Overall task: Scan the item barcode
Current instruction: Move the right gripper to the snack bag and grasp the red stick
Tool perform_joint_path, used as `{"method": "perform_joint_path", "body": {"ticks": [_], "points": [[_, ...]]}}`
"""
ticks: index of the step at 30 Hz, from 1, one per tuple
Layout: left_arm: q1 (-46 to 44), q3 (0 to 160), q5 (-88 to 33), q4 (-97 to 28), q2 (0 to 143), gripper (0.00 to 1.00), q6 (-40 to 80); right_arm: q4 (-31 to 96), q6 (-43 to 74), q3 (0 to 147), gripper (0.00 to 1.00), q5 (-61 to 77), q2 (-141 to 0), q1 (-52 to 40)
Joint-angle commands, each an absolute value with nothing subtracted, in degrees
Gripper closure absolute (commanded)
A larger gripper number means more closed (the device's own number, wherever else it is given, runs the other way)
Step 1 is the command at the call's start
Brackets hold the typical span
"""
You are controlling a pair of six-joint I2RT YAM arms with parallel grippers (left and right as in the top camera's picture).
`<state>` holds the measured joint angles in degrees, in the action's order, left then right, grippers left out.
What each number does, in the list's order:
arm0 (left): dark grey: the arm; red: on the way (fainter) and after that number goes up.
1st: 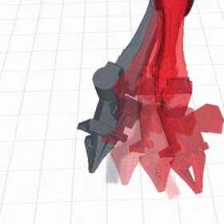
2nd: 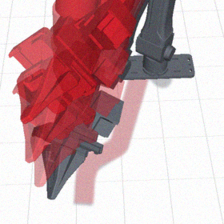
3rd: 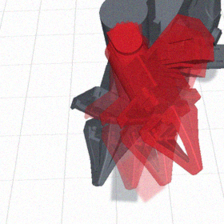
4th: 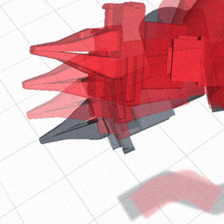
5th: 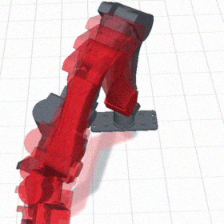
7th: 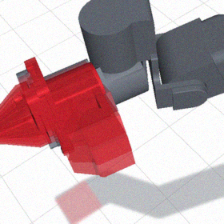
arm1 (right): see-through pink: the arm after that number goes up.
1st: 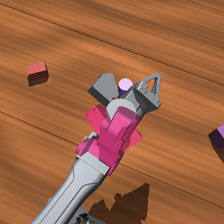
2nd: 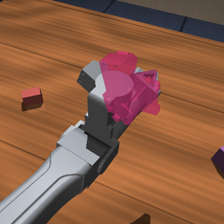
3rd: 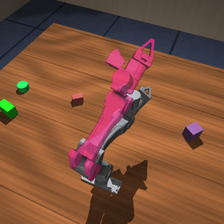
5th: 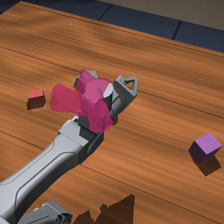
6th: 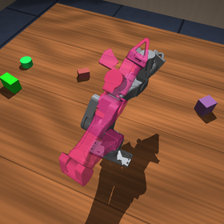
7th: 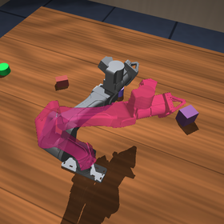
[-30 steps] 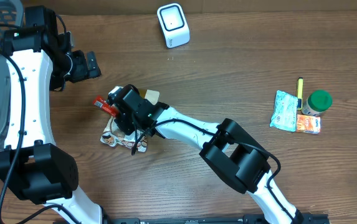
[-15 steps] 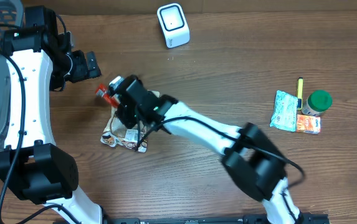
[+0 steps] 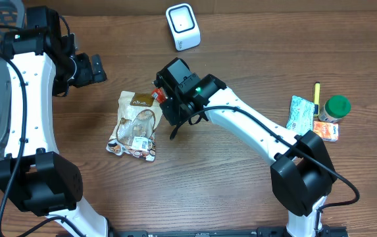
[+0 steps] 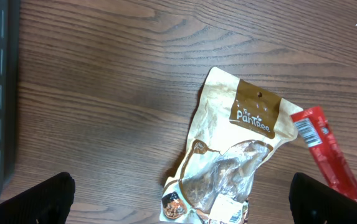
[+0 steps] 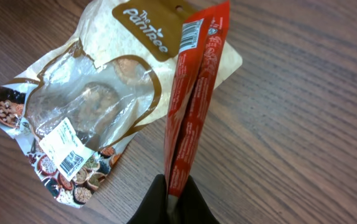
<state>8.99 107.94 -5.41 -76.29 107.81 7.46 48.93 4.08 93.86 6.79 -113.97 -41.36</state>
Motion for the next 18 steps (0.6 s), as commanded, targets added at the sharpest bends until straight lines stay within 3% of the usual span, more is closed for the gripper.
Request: {"method": "perform_joint_path", "body": {"ticks": [1,11,18], "points": [[8.56,107.83,-5.8,-76.23,107.55,0.0,6.81,48.4,3.99,93.27,0.96,8.21,-114.78,-42.26],[8.56,107.83,-5.8,-76.23,107.55,0.0,6.81,48.62,3.88,93.27,0.96,10.28,-114.89,-42.37],[8.56,107.83,-5.8,-76.2,107.55,0.0,6.81,51.62,-9.8,93.27,0.96,24.18,-114.89,-42.13]]}}
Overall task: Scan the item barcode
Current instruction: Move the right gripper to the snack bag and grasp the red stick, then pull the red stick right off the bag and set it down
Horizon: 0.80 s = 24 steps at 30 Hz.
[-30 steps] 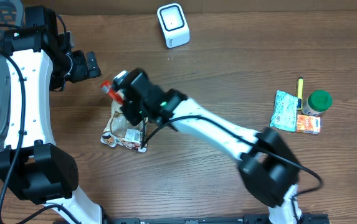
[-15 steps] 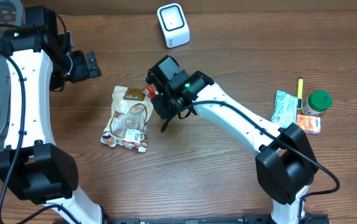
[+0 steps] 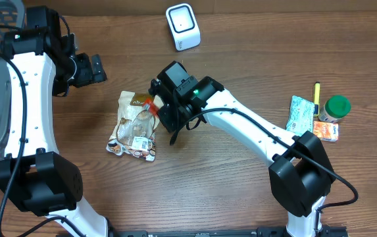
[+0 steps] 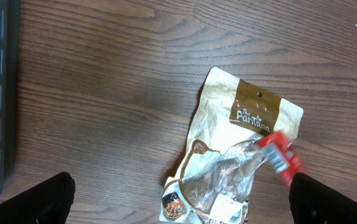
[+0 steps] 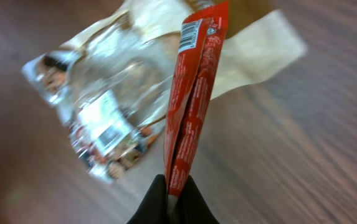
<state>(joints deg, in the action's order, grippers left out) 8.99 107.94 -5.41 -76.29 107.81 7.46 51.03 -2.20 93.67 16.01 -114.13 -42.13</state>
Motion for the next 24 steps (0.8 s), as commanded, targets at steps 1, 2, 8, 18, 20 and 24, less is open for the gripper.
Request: {"method": "perform_joint_path", "body": {"ticks": [1,2,8,18,20,24], "points": [[8.56,107.83,-5.8,-76.23,107.55,0.0,6.81,52.34,-12.03,93.27,0.96,25.82,-114.89,-42.13],[8.56,107.83,-5.8,-76.23,107.55,0.0,6.81,53.1,-14.15,93.27,0.96,26.83,-114.89,-42.13],[8.56,107.83,-5.8,-76.23,107.55,0.0,6.81,53.67,-15.53,93.12,0.96,26.63,-114.89,-42.13],[8.56,107.83,-5.8,-76.23,107.55,0.0,6.81,53.95,-18.48,88.58,0.96,26.63,-114.89,-41.98],[8.56,107.83,-5.8,-76.2,107.55,0.0,6.81,54.59,-18.48,88.51,0.96,26.63,-114.89,-41.91],[8.56,107.83,-5.8,-76.23,107.55,0.0,6.81,57.14,-19.51,88.51,0.96,26.2,-114.54,-40.42]]}}
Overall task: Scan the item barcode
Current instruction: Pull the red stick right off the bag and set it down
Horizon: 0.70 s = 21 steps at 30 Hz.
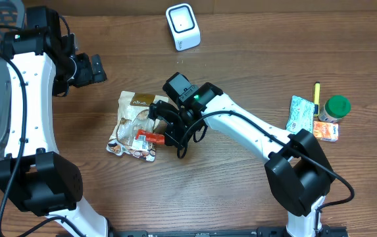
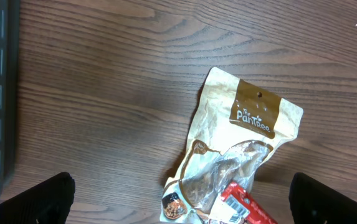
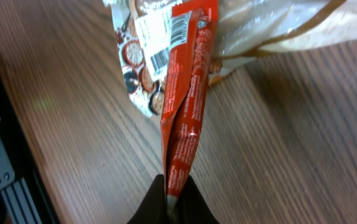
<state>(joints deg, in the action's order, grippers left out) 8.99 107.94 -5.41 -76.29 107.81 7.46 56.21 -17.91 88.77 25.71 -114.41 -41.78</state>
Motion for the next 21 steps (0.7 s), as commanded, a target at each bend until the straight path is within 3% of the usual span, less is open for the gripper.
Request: {"method": "perform_joint_path", "body": {"ticks": [1,21], "points": [[8.56,107.83,-5.8,-76.23,107.55,0.0,6.81,57.95,-20.93,88.51,0.96,26.26,-114.43,-39.83],[8.56,107.83,-5.8,-76.23,107.55,0.0,6.81,61.84,-33.39,88.36,0.96,28.91,-113.97,-34.54]]}}
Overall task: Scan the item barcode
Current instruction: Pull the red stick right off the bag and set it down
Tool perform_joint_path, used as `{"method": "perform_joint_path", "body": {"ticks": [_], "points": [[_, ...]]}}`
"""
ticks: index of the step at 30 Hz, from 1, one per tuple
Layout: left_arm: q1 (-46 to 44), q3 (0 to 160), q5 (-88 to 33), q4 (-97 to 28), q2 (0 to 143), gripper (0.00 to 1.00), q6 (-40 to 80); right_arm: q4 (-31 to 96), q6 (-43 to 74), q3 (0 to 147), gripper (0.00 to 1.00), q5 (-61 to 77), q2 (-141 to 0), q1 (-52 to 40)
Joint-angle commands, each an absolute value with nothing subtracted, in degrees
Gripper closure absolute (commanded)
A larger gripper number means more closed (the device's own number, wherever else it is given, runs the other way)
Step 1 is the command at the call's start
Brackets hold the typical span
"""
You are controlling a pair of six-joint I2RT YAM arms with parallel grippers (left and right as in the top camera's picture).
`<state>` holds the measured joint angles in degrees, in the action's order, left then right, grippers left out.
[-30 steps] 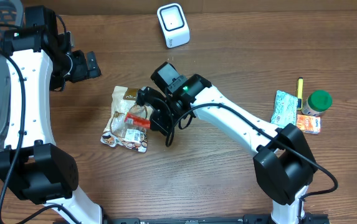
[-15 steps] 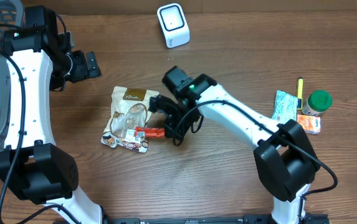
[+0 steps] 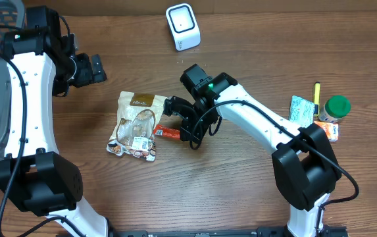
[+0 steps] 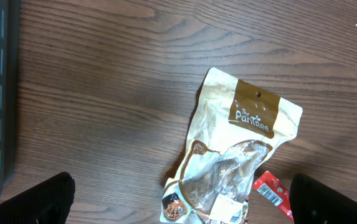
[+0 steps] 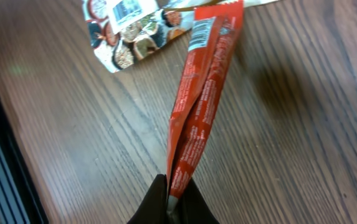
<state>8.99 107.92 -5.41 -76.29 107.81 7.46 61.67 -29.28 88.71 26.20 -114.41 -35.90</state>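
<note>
A long red packet (image 3: 167,133) with a white barcode at its far end (image 5: 203,106) is pinched at one end by my right gripper (image 5: 173,194), which is shut on it. It hangs low over the table, just right of a beige snack pouch (image 3: 135,125). The packet's barcode end also shows in the left wrist view (image 4: 271,191). A white scanner (image 3: 183,26) stands at the back of the table. My left gripper (image 3: 99,66) is open, high above the table left of the pouch (image 4: 240,149), holding nothing.
A grey basket fills the left edge. At the right lie a teal packet (image 3: 300,113), a green-capped jar (image 3: 337,108), an orange pack (image 3: 326,130) and a yellow pen (image 3: 317,92).
My right gripper has moved right with the red packet, from over the pouch's lower part to just beside the pouch's right edge. The left arm has not moved.
The right gripper held the red packet by the pouch's top right corner, then over the pouch's upper part, then turned over its lower part. Now the packet is off the pouch to its right. The left gripper stayed open and still throughout.
</note>
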Motion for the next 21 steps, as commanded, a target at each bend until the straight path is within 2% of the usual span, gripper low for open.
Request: {"method": "perform_joint_path", "body": {"ticks": [1,3,9,21], "points": [[8.56,107.83,-5.8,-76.2,107.55,0.0,6.81,61.95,-33.56,88.36,0.96,29.74,-113.67,-33.78],[8.56,107.83,-5.8,-76.23,107.55,0.01,6.81,63.72,-37.19,88.36,0.96,34.02,-113.1,-31.92],[8.56,107.83,-5.8,-76.23,107.55,0.0,6.81,77.21,-57.82,88.36,0.96,47.57,-111.96,-25.56],[8.56,107.83,-5.8,-76.23,107.55,0.0,6.81,95.98,-90.5,88.36,0.96,56.31,-111.96,-15.33]]}}
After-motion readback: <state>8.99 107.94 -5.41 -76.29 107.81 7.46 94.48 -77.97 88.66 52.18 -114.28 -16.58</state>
